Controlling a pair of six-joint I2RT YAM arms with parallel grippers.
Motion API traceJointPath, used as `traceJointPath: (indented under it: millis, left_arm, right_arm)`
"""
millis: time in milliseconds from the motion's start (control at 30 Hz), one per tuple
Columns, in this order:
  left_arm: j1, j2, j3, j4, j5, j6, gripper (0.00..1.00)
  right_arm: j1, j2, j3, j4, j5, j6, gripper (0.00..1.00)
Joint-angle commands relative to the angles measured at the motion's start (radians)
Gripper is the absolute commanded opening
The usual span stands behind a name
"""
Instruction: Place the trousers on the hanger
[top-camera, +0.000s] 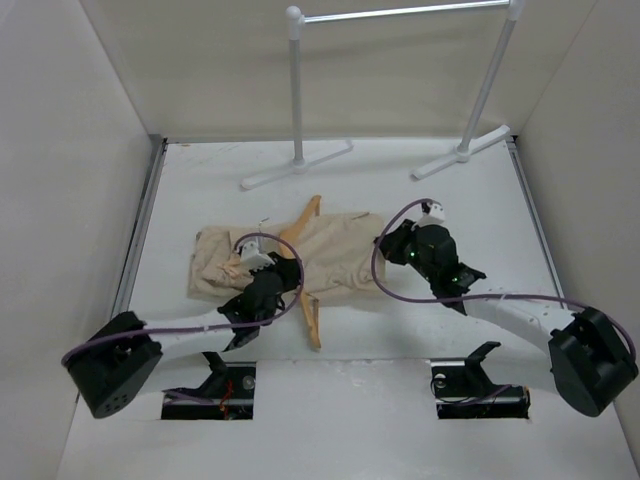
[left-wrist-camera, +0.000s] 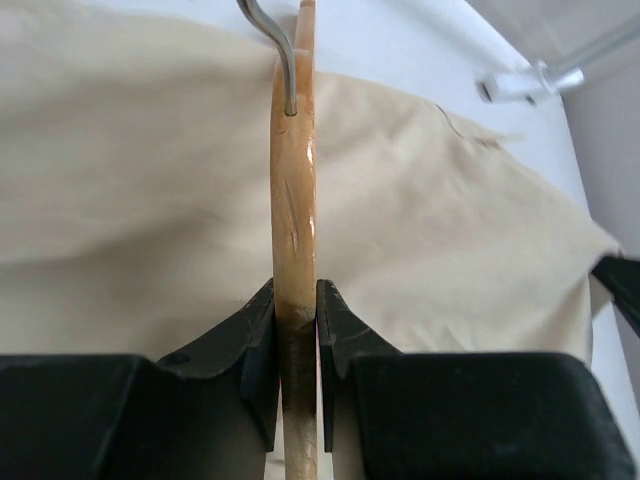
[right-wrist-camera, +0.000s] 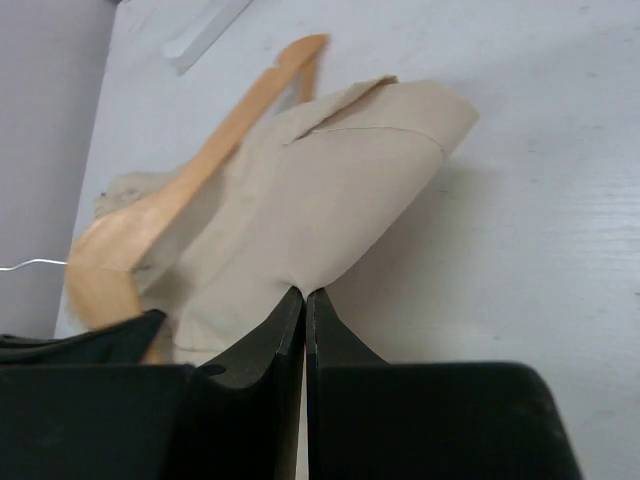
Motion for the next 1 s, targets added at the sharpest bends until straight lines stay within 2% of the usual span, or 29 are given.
traceJointPath:
  millis: [0, 167, 400, 533, 600, 767, 867, 967]
  left_arm:
    - [0.073, -0.152, -0.009, -0.161, 0.0, 0.087, 0.01]
    - [0.133, -0.266, 0.001, -0.246, 0.038, 0.13, 0.02]
    - [0.101, -0.177, 0.053, -0.183, 0.06, 0.162, 0.02]
    - [0.077, -0.157, 0.105, -0.206, 0.014, 0.202, 0.01]
    - [0.066, -0.171, 0.135, -0.22, 0.012, 0.219, 0.01]
    - [0.011, -0.211, 0.276, -0.331, 0.009, 0.266, 0.0]
    - [-0.023, -0.219, 0.381, -0.391, 0.008, 0.317, 0.0]
    - [-0.052, -0.214, 0.476, -0.425, 0.006, 0.375, 0.0]
  right_arm:
    - [-0.048, -0.043, -0.037, -0.015, 0.011, 0.005, 0.07]
    - [-0.076, 0.005, -0.049, -0.003, -0.004, 0.014, 0.09]
    - [-0.068, 0.131, -0.032, 0.049, 0.002, 0.019, 0.11]
    - [-0.068, 0.166, -0.04, 0.066, 0.008, 0.028, 0.12]
    - [-0.068, 0.169, -0.04, 0.068, 0.015, 0.029, 0.18]
    - [-0.034, 0.039, -0.057, 0.054, 0.026, 0.003, 0.53]
    - [-0.008, -0.119, -0.064, -0.001, 0.026, -0.021, 0.61]
    - [0.032, -0.295, -0.045, -0.095, 0.028, -0.058, 0.62]
